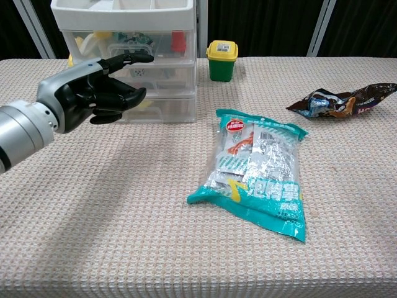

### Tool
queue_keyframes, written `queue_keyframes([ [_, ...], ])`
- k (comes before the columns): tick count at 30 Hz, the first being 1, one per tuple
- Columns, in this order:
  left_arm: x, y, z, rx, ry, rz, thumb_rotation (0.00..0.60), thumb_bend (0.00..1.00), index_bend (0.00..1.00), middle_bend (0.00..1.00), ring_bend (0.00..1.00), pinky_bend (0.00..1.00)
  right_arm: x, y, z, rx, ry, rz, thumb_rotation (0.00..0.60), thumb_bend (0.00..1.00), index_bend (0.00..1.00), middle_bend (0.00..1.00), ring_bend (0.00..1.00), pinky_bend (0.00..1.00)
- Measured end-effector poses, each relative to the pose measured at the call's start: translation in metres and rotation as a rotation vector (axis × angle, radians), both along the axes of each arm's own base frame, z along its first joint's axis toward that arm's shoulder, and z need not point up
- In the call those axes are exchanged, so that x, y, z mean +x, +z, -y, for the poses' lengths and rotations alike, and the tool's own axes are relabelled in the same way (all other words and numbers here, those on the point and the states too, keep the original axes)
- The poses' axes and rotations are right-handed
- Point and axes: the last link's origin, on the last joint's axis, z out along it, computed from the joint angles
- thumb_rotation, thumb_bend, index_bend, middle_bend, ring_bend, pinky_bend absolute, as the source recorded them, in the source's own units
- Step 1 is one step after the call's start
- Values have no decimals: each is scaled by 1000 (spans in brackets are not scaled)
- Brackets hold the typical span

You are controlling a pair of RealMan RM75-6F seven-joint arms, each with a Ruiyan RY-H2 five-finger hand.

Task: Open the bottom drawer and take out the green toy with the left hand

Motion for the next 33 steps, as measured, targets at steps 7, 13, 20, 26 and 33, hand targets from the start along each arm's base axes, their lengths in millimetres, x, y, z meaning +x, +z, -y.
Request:
queue_keyframes([
  [7,-1,-6,-7,22,60,79,600,479,102,861,989,1000,-2,0,0,-1,-8,-2,600,288,0,0,0,0],
  [13,-1,-8,-9,40,75,98,600,479,102,861,989,1000,-3,0,-1,0,-14,-1,600,288,0,0,0,0],
  [20,0,-12,-14,50,95,114,600,479,102,861,988,1000,-5,1,-3,-5,-23,0,600,288,0,0,0,0],
  [26,2,-12,-15,43,99,159,600,479,104,861,988,1000,-6,1,-3,-3,-29,0,600,288,0,0,0,0],
  [33,5,-14,-18,19,103,231,600,479,183,858,987,1000,-8,2,-3,-9,-34,2,600,287,0,0,0,0],
])
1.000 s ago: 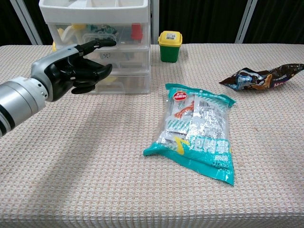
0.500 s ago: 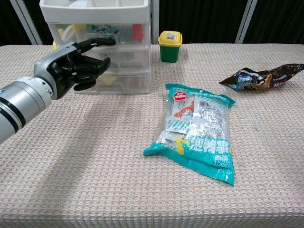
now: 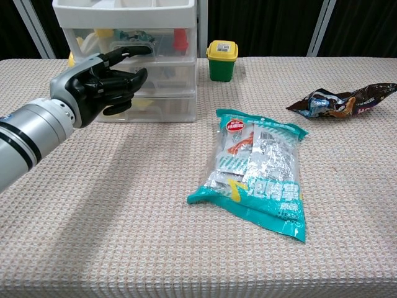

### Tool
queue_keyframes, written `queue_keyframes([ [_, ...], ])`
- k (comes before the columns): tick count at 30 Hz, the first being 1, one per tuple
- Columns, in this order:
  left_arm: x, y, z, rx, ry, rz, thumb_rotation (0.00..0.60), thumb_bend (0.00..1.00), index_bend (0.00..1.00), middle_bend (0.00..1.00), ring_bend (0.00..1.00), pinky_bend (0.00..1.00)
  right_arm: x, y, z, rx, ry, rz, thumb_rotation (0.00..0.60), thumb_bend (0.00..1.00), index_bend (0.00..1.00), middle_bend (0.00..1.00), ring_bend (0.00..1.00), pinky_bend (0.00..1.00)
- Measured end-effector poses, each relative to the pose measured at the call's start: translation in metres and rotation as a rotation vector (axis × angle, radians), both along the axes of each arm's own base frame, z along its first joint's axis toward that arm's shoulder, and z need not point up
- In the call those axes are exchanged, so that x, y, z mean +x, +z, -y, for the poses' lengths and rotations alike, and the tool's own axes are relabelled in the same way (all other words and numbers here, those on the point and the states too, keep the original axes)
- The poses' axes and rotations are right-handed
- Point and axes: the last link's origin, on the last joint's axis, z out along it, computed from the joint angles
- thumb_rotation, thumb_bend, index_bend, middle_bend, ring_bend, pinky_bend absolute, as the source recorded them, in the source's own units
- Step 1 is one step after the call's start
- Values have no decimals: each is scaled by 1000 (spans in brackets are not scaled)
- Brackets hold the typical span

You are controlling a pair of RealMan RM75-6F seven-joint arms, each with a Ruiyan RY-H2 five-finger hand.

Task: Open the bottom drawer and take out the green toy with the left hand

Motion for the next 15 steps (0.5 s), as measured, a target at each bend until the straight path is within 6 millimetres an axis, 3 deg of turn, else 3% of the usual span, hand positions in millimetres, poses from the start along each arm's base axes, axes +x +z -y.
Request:
queue_keyframes([
  [15,-8,-1,2,-35,23,75,600,481,431,855,987,1000,0,-3,1,11,-3,-3,600,288,0,0,0,0],
])
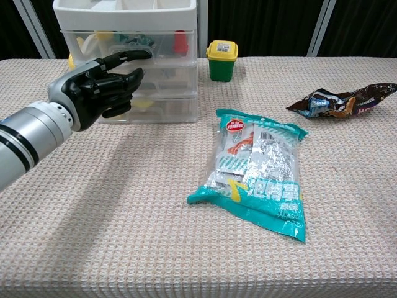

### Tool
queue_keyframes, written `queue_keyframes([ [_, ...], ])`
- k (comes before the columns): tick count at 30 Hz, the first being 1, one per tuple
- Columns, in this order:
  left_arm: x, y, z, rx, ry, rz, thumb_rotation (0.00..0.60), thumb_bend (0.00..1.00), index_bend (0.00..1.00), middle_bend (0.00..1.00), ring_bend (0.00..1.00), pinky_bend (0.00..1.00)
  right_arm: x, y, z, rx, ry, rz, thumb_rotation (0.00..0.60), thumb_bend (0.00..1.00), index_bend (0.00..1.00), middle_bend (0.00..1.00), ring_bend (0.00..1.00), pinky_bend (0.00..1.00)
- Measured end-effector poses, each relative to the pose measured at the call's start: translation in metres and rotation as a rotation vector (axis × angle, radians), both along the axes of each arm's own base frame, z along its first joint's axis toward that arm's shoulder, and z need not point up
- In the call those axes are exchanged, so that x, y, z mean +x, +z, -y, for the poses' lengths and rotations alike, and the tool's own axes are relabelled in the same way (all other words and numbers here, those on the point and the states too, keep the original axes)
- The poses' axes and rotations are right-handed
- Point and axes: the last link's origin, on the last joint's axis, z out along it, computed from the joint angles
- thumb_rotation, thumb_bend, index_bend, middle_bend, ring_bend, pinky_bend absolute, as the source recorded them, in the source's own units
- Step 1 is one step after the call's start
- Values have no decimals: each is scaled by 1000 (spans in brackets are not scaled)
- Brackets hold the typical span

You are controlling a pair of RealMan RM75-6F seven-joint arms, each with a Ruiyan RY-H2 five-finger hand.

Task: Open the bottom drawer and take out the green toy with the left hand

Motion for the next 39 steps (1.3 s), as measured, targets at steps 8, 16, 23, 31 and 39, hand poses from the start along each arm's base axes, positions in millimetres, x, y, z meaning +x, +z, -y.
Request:
queue_keyframes([
  [8,-2,1,13,1,-11,17,600,480,450,855,987,1000,1,-1,-2,2,1,-1,600,288,0,0,0,0],
  [16,-8,2,31,-37,-25,4,600,478,150,819,964,1000,3,0,-5,-1,7,0,600,288,0,0,0,0],
  [23,-26,12,46,-23,-26,-110,600,477,131,800,960,1000,4,1,-6,-5,13,-3,600,288,0,0,0,0],
  [31,-43,44,59,125,-125,-412,600,432,181,799,962,1000,7,2,-3,-2,27,-11,600,288,0,0,0,0],
  [39,-38,89,43,352,-246,-757,600,347,181,799,965,1000,11,9,-4,-22,46,-21,600,288,0,0,0,0],
])
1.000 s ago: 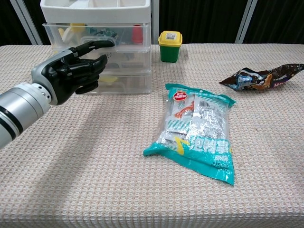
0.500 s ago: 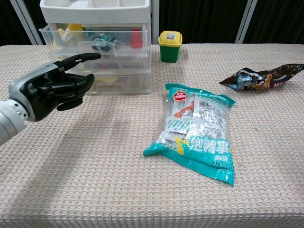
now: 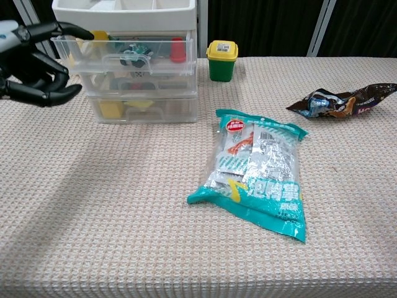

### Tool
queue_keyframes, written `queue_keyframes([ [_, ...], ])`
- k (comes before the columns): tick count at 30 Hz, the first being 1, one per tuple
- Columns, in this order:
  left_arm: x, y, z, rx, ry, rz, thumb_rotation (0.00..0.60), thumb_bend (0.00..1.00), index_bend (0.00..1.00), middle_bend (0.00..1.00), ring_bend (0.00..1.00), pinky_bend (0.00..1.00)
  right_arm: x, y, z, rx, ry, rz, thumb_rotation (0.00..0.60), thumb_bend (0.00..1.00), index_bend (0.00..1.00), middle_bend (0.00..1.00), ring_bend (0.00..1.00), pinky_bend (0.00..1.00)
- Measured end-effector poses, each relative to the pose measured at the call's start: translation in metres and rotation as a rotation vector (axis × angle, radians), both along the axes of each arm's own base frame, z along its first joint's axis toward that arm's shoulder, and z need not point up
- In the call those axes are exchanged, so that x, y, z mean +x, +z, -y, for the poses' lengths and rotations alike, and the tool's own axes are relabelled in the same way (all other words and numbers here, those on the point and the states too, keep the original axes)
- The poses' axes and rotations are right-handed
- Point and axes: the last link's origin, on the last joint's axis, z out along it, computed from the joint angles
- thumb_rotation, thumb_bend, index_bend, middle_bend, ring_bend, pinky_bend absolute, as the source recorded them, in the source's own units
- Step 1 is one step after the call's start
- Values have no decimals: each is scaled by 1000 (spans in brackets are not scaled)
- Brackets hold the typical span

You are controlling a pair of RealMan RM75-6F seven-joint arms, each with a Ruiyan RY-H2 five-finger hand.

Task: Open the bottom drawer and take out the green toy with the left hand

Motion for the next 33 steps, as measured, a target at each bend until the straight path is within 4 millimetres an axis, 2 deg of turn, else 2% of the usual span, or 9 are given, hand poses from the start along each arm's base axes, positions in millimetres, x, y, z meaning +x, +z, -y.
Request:
queue_keyframes([
  [4,11,9,-16,36,-38,-88,600,327,176,798,966,1000,-1,1,-1,-3,-2,4,600,288,0,0,0,0],
  [11,16,5,-32,-8,-30,-197,600,314,183,798,969,1000,-6,2,-2,-7,-18,9,600,288,0,0,0,0],
  [16,17,5,-36,-21,-26,-230,600,311,269,809,973,1000,-7,1,0,-3,-21,12,600,288,0,0,0,0],
  [18,19,6,-35,-25,-29,-228,600,309,329,815,975,1000,-8,1,0,-1,-23,13,600,288,0,0,0,0],
  [21,21,8,-33,-30,-39,-224,600,308,369,818,976,1000,-9,0,1,2,-24,15,600,288,0,0,0,0],
  [33,24,21,-4,-101,-100,-234,600,303,400,820,975,1000,-8,-2,1,7,-21,14,600,288,0,0,0,0],
])
